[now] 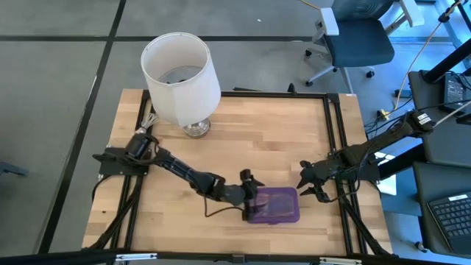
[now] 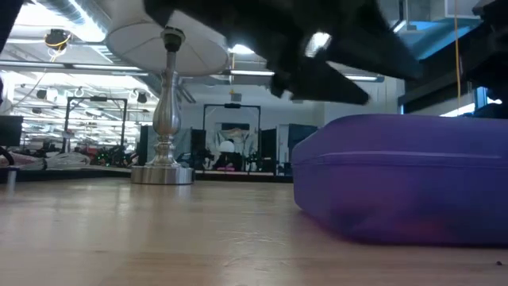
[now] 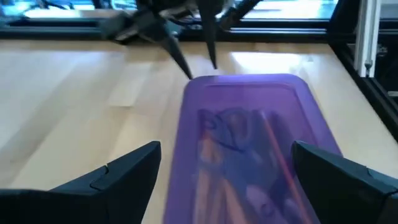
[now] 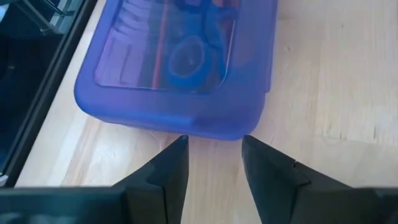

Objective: Pick & place school supplies into a supply box
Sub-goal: Close the purple supply box

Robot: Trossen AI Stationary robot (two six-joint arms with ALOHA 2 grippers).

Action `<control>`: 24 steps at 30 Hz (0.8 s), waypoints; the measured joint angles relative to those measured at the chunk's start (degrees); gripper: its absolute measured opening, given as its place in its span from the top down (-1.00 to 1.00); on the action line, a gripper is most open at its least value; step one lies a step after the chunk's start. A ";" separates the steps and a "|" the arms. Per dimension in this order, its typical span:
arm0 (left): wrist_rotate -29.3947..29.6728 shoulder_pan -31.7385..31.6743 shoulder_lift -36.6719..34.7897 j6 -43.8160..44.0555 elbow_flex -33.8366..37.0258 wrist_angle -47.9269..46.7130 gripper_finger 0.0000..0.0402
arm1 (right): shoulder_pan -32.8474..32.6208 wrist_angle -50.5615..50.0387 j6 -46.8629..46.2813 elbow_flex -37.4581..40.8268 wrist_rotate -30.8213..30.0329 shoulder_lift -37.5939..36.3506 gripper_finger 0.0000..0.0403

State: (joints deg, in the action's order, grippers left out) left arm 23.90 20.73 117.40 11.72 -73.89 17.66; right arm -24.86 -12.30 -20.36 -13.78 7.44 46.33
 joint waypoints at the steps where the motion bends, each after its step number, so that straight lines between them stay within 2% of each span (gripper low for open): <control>1: -0.90 -0.07 1.00 0.54 -1.61 -1.32 -0.75 | 0.00 0.12 0.00 0.00 -0.02 0.00 0.24; 5: -3.70 -0.04 3.83 0.58 -6.76 -2.38 -0.75 | 0.00 -0.06 0.00 0.00 -0.34 0.02 0.24; 11: -3.06 -0.17 7.03 -2.39 -12.13 -7.08 -0.75 | 0.00 0.03 0.02 0.00 -0.48 0.02 0.24; 17: -0.51 -0.29 9.20 -1.41 -13.16 -11.77 -0.75 | 0.00 0.01 0.03 0.00 -0.46 0.02 0.24; 24: -1.98 -1.00 10.25 1.22 -13.33 -13.38 -0.75 | 0.00 0.04 0.04 0.00 -0.46 0.02 0.24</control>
State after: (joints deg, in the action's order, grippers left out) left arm 21.92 19.73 127.66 12.94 -87.22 4.28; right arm -24.86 -12.26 -20.32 -13.78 6.98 46.35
